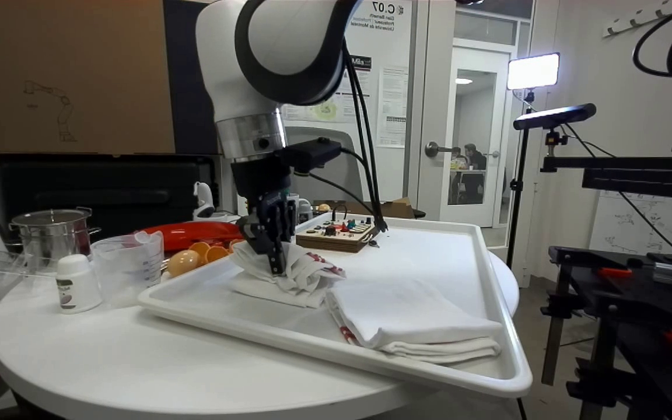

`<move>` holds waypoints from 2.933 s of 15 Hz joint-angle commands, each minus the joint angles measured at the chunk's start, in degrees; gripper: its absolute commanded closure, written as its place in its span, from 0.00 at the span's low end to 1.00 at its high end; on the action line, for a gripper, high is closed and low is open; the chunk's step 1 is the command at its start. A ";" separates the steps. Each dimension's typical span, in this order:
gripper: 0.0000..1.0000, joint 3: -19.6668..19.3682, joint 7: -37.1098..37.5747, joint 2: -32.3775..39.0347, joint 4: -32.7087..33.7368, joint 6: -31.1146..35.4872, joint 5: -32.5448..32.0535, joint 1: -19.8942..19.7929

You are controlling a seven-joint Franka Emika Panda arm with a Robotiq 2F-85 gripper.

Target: Use the cloth to wipe the tray

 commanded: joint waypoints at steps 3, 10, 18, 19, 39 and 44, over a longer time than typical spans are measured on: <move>0.78 0.40 0.11 0.35 1.36 -1.24 -0.27 0.79; 0.78 0.38 0.11 0.82 1.94 -1.49 -0.37 0.88; 0.94 1.47 -0.02 2.83 4.54 -2.16 0.17 1.48; 0.94 1.87 -0.11 3.18 5.33 -2.30 0.20 1.73; 0.94 1.06 -0.09 8.24 12.71 -5.14 -1.09 4.80; 0.94 -0.90 0.61 7.54 11.74 -5.34 -1.69 4.26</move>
